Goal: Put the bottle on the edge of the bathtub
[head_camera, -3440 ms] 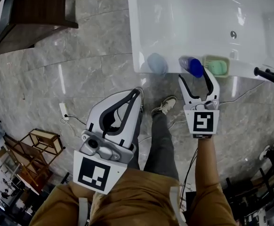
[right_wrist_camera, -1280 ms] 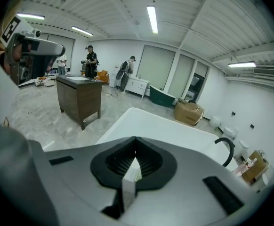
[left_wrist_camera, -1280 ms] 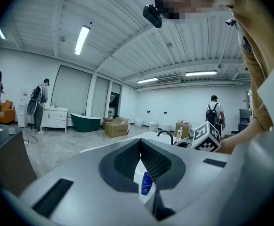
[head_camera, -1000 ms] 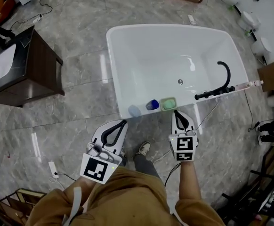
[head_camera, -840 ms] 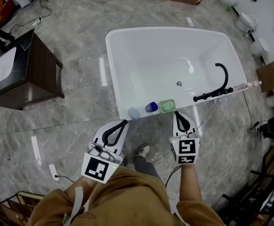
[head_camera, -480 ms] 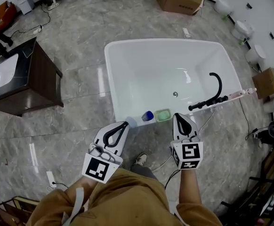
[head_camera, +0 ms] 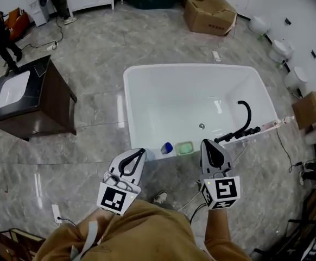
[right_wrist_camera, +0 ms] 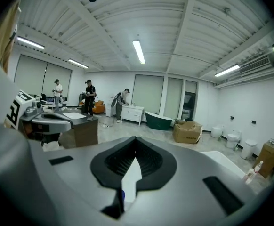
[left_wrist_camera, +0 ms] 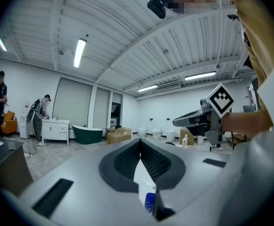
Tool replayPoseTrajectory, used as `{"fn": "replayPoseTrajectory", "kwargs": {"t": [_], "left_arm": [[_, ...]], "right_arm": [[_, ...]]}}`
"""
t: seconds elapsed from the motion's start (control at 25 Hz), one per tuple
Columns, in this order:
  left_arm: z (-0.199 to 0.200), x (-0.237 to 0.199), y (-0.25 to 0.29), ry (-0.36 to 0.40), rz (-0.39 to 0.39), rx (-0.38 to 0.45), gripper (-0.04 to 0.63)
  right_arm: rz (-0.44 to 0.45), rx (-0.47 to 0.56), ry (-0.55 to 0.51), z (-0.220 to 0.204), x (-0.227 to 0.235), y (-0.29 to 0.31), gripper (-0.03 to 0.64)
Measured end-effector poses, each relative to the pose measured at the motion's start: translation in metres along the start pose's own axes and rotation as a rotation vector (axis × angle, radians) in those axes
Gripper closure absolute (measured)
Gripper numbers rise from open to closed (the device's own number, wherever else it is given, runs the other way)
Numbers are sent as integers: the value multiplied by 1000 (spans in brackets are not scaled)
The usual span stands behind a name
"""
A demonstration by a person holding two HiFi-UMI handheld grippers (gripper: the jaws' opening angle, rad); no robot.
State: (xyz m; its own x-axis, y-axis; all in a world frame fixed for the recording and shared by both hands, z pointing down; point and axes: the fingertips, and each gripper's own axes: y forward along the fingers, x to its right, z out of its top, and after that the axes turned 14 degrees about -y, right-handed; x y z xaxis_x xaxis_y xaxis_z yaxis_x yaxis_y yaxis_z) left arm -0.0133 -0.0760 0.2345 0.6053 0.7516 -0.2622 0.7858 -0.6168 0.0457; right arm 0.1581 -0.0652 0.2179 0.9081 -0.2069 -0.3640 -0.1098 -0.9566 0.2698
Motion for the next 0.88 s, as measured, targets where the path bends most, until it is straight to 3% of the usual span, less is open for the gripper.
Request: {"fn": "replayPoseTrajectory", "kwargs": {"t": [0.32, 0.88], "left_arm": [[9, 18, 7, 8, 18, 21, 588], [20, 28, 20, 20, 7, 36, 588]], "right_arm": [[24, 86, 15, 20, 13, -18, 612], [-18, 243, 61, 65, 40, -70, 612]]}}
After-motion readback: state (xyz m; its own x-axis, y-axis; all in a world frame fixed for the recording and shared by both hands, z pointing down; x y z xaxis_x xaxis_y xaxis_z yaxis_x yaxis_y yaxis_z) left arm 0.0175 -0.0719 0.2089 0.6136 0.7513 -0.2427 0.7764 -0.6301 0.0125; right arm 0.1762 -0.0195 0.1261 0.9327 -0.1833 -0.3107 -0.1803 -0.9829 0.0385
